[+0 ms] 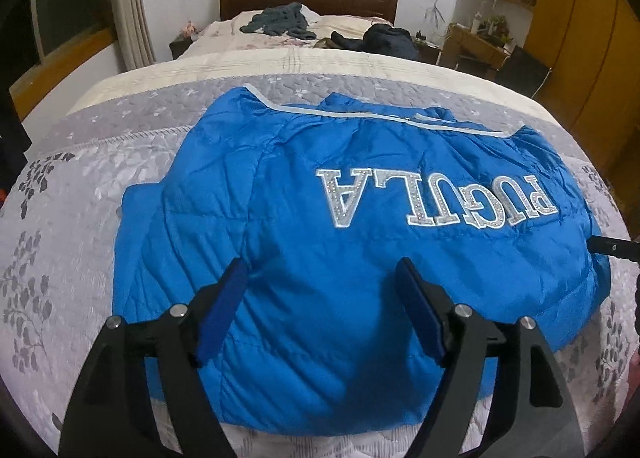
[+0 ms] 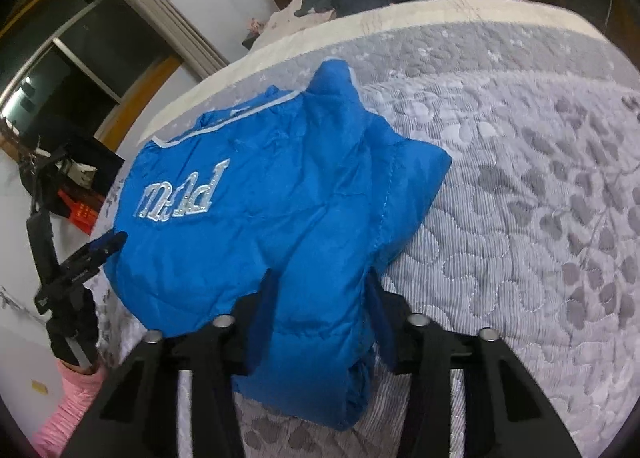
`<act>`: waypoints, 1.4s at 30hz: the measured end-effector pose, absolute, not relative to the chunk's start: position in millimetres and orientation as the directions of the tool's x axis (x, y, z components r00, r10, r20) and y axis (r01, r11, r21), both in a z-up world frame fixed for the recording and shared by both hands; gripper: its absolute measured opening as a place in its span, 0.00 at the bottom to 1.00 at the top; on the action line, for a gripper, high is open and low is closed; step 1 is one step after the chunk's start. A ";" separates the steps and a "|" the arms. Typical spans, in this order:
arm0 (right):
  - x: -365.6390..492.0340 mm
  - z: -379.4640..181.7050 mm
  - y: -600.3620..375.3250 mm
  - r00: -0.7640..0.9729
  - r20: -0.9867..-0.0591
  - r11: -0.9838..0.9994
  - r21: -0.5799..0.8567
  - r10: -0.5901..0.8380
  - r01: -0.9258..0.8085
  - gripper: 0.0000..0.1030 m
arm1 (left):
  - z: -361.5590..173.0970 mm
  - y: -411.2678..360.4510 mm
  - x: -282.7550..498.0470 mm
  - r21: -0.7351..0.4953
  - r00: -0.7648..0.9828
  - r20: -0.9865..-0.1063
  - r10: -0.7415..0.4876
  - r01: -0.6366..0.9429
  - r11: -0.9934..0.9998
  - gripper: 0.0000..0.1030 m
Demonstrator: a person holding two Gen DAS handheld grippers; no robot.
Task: Fold small clothes
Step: 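Grasp a jacket side with the right gripper, fold it inward, release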
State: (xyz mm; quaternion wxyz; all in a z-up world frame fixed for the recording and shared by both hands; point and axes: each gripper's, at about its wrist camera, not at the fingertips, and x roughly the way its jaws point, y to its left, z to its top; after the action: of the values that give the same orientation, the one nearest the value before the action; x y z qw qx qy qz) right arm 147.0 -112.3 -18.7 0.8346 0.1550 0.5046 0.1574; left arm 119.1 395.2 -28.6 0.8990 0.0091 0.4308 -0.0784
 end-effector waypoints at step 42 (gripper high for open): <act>138.7 -31.7 -119.5 0.408 -0.810 0.899 0.434 0.420 -0.062 0.17 | -24.4 383.6 98.6 -0.030 0.668 -0.730 -0.145 0.180 0.983 0.74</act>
State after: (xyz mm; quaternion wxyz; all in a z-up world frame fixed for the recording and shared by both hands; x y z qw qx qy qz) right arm 138.7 -119.5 -31.7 0.8215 0.1708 0.5238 0.1468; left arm 98.6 383.6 -24.4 0.9131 0.0221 0.3973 -0.0888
